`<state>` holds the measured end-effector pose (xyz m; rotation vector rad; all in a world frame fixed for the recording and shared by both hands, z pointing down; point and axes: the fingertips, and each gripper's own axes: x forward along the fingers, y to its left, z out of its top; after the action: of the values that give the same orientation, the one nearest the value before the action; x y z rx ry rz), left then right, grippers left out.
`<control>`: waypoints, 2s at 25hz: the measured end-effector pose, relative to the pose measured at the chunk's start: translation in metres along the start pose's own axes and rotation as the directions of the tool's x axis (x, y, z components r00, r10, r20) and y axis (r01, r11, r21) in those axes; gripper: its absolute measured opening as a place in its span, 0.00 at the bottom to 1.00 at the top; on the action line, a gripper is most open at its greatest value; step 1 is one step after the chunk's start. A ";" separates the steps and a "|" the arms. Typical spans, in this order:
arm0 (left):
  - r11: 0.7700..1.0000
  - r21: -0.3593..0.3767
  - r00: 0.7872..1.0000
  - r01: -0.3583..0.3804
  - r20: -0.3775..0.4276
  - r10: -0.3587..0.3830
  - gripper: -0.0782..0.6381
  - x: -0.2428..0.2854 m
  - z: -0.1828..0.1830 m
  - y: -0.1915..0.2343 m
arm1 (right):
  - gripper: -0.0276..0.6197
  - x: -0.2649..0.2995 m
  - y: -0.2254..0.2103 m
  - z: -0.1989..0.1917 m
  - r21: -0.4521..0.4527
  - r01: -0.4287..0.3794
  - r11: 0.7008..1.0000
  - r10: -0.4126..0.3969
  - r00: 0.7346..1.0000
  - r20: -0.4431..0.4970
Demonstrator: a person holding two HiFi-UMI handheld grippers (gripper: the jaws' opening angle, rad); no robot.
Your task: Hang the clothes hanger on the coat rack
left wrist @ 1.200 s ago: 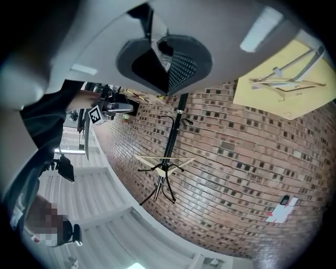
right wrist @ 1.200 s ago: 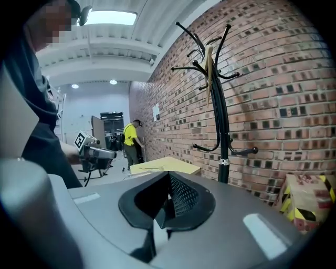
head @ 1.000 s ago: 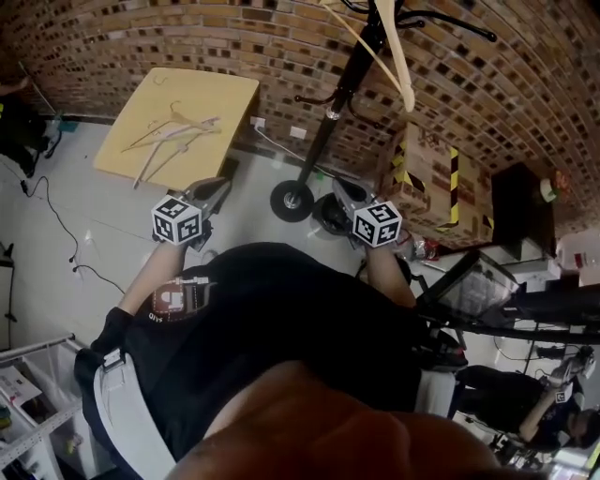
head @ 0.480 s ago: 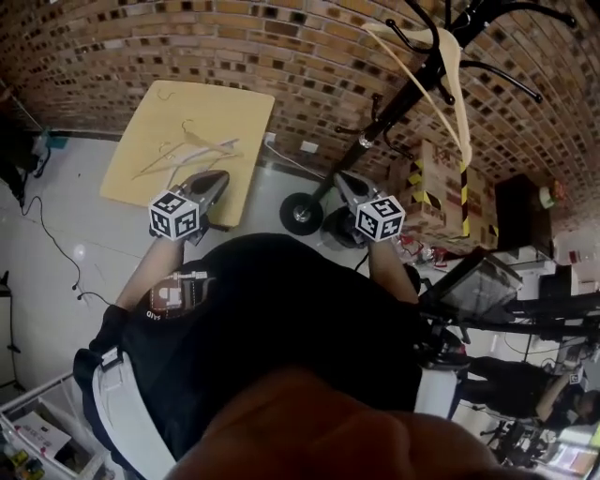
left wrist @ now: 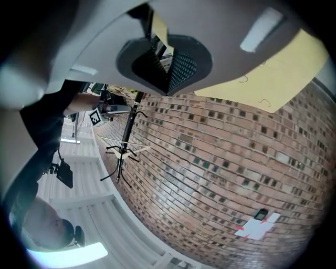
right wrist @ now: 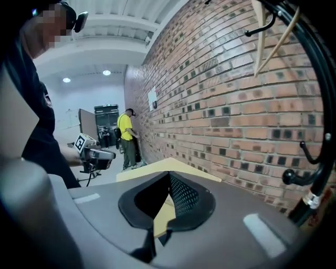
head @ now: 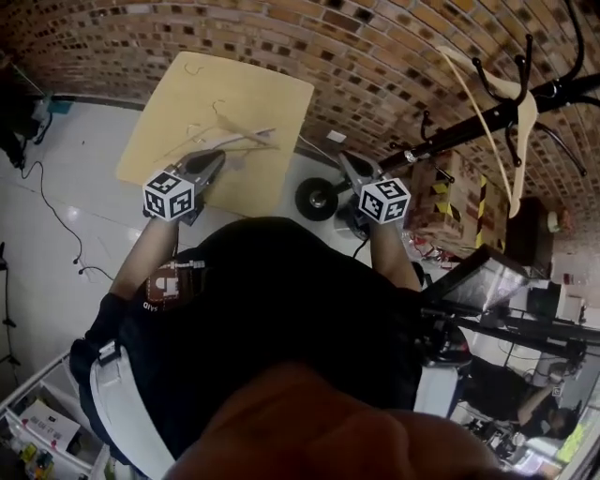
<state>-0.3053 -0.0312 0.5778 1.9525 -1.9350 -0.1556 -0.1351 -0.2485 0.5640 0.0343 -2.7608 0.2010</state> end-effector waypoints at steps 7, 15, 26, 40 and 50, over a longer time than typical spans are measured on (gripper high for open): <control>0.991 -0.036 0.989 -0.131 -0.069 0.128 0.11 -0.003 -0.026 0.044 | 0.07 0.075 -0.011 -0.003 -0.039 -0.130 0.991 0.126 0.988 -0.087; 0.937 -0.101 0.940 -0.335 -0.101 0.325 0.11 -0.001 -0.030 0.059 | 0.10 0.140 -0.023 -0.010 -0.082 -0.343 0.936 0.325 0.929 -0.177; 0.873 -0.027 0.855 -0.488 -0.214 0.471 0.19 0.018 -0.041 0.070 | 0.12 0.188 -0.035 -0.031 -0.035 -0.448 0.894 0.426 0.870 -0.250; 0.920 0.153 0.753 -0.362 -0.534 0.385 0.27 -0.006 -0.099 0.233 | 0.21 0.242 -0.003 -0.099 0.022 -0.373 0.928 0.334 0.800 -0.499; 0.966 0.167 0.572 -0.196 -0.781 0.251 0.35 -0.016 -0.187 0.290 | 0.33 0.282 0.006 -0.173 0.022 -0.374 0.927 0.277 0.644 -0.713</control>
<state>-0.5144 0.0280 0.8470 1.3766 -1.5106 0.7530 -0.3354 -0.2168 0.8260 -0.4879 -1.9631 0.0951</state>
